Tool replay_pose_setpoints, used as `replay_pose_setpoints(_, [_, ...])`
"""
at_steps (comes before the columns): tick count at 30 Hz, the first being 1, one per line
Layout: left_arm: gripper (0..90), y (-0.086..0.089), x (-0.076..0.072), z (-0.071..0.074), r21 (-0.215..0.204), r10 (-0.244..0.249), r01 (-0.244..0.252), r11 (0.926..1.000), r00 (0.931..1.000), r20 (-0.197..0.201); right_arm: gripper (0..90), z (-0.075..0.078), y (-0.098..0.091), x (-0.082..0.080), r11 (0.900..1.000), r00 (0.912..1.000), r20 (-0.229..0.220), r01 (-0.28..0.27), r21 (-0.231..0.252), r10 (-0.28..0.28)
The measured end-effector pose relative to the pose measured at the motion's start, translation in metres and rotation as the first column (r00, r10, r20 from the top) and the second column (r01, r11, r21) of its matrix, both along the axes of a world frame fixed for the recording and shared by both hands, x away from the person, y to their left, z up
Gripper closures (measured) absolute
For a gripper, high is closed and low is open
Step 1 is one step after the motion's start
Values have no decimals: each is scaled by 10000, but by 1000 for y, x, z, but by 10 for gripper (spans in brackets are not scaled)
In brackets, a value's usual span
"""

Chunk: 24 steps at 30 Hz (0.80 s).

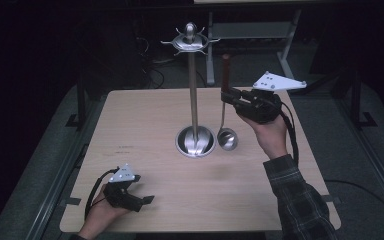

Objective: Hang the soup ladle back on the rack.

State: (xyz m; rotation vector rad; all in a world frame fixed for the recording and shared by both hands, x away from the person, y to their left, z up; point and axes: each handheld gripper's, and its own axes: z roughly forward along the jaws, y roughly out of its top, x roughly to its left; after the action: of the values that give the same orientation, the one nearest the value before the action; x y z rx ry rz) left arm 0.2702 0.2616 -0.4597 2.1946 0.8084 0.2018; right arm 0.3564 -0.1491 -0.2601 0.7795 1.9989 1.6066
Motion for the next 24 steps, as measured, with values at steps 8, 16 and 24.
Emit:
replay_pose_setpoints(8, [60,0,0,0,15,-7,7,10000,10000,24,739,12,16,-2,9997,9995,210,-227,-27,228])
replay_pose_setpoints(16, [60,1,0,0,18,-15,14,10000,10000,37,739,18,27,1,9998,9995,244,-181,-87,183])
replay_pose_setpoints(24, [60,1,0,0,19,-32,32,10000,10000,62,739,21,33,7,9999,9998,187,-114,-75,115])
